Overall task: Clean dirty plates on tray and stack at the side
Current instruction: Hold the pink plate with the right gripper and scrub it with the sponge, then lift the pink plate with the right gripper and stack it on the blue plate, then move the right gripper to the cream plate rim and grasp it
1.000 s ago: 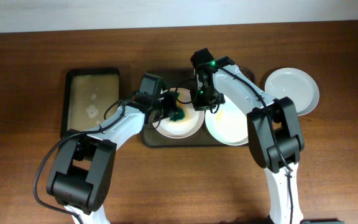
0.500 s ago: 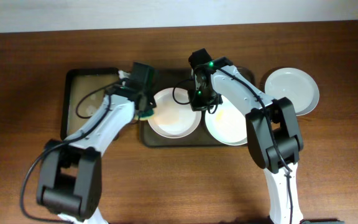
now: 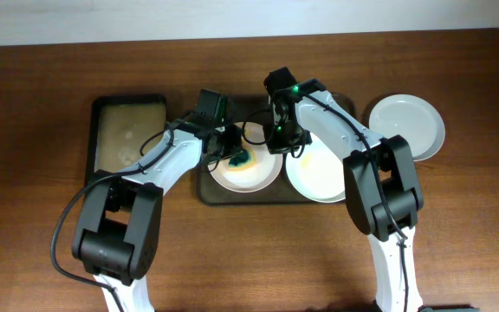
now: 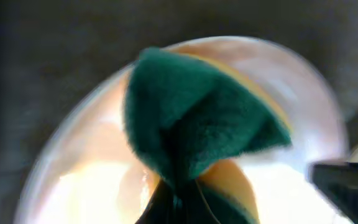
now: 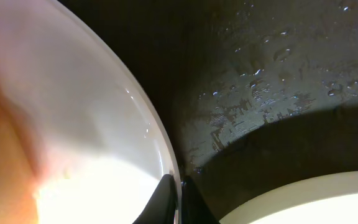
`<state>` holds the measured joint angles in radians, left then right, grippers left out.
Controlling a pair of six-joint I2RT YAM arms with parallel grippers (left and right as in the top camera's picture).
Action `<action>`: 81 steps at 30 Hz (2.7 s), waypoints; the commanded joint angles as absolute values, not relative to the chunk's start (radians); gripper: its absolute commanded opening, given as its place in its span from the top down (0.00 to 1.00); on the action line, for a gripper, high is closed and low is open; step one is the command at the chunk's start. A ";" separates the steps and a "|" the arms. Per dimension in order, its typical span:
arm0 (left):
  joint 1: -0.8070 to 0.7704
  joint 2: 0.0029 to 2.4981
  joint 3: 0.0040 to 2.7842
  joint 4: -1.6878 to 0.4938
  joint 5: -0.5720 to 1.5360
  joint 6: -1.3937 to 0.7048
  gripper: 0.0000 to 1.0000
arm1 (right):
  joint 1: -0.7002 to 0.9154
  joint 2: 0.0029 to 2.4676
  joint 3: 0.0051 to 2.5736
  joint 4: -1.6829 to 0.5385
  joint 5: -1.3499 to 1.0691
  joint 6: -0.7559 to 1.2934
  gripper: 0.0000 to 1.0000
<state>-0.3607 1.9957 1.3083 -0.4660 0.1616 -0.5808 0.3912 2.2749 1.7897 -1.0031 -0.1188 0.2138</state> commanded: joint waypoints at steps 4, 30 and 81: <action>-0.265 1.886 1.312 -0.649 -0.282 -0.551 1.00 | 0.379 2.296 1.777 -1.002 -0.056 0.218 0.96; 0.051 1.578 1.310 -0.907 -0.179 -0.593 1.00 | 0.855 1.982 2.022 -1.084 1.267 -0.251 0.96; 0.050 1.578 1.310 -0.923 -0.172 -0.589 1.00 | 0.096 1.987 1.521 -1.160 0.046 0.111 0.53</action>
